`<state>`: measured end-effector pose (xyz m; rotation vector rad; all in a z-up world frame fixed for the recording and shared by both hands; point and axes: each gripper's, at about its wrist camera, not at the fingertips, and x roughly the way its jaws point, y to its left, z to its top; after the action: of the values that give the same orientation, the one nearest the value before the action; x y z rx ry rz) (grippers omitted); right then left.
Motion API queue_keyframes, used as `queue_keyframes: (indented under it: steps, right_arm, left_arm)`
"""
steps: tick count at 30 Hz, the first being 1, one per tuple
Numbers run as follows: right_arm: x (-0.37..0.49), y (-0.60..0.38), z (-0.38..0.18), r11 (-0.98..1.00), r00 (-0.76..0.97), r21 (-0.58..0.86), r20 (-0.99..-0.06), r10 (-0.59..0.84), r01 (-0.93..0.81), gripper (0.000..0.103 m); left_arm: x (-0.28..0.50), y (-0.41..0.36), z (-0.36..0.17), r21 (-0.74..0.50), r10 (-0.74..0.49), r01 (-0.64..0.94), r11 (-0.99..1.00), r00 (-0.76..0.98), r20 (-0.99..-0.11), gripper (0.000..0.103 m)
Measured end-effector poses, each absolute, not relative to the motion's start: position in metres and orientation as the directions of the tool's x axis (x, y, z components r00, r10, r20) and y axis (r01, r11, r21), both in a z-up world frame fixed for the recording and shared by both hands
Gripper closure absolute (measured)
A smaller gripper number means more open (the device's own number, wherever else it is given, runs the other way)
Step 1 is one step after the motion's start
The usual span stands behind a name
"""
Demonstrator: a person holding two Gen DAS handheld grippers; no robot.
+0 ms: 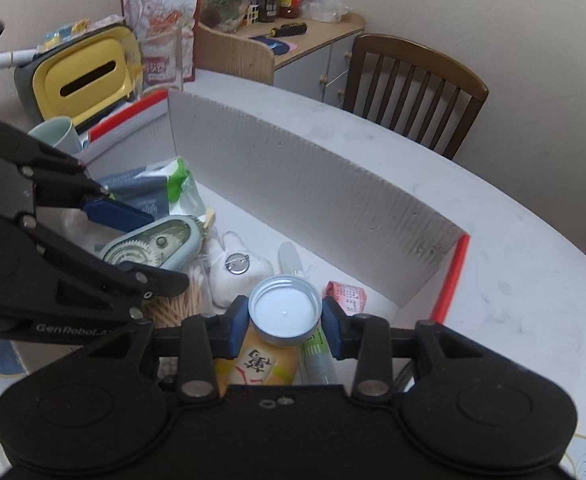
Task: Organize objects
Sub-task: 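Lower the correction tape and tin lid into the box and open both grippers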
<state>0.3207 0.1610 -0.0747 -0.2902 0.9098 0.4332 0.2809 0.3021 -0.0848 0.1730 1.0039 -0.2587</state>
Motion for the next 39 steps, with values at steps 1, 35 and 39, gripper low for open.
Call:
queue_keyframes:
  steps: [1,35,39]
  right_arm:
    - [0.322,0.161,-0.076,0.875,0.529,-0.061,-0.816,0.234,-0.480,0.065]
    - [0.284,0.130,-0.038,0.854,0.531,0.004,-0.782,0.327,-0.520,0.056]
    - [0.275,0.122,-0.025,0.860,0.548,0.030,-0.759,0.351,-0.510,0.056]
  left_arm:
    - [0.283,0.303,-0.086,0.021,-0.135,0.294,0.956,0.501,-0.855,0.055]
    - [0.258,0.312,-0.054,-0.050,-0.165,0.211,0.976,0.570,-0.805,0.040]
    - [0.246,0.313,-0.041,-0.059,-0.169,0.198,0.978,0.604,-0.779,0.039]
